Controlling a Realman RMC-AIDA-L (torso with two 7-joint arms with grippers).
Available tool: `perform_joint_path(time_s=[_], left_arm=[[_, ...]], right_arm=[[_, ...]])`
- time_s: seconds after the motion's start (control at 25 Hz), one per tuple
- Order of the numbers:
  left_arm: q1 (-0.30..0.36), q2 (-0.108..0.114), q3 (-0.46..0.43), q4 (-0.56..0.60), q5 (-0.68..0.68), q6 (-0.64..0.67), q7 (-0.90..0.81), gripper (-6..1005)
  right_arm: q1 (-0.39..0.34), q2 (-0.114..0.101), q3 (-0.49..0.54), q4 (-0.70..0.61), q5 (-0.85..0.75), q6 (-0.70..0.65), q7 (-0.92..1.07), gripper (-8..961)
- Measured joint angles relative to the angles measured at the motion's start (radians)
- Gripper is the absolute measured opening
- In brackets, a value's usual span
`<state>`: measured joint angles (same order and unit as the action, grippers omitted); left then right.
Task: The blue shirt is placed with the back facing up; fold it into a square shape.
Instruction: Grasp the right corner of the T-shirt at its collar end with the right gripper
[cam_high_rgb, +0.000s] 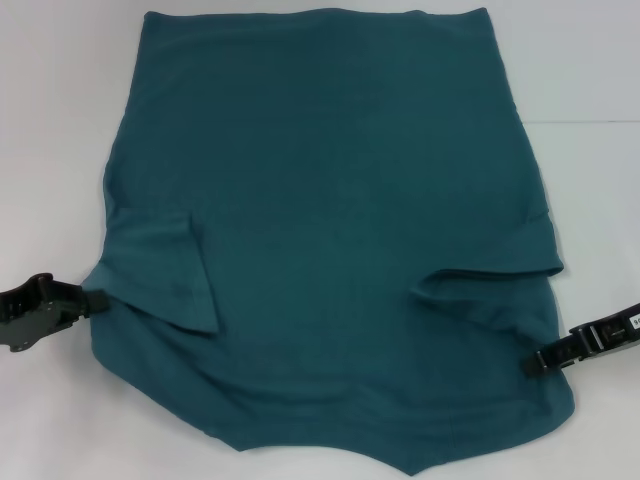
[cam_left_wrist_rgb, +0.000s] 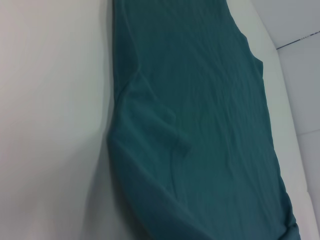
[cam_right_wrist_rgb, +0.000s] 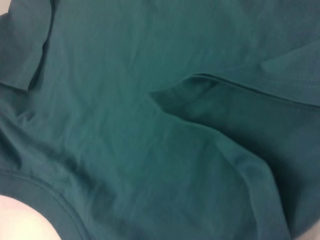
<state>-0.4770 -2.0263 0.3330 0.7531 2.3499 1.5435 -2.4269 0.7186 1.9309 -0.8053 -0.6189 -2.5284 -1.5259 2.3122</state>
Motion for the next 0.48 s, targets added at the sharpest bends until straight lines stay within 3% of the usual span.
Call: perform_joint_path(time_s=[0.48], left_arm=[[-0.005, -0.002, 0.000, 0.000, 0.000, -0.002, -0.002, 13]], right_arm=[[0.012, 0.011, -0.010, 0.006, -0.025, 0.008, 0.010, 509]])
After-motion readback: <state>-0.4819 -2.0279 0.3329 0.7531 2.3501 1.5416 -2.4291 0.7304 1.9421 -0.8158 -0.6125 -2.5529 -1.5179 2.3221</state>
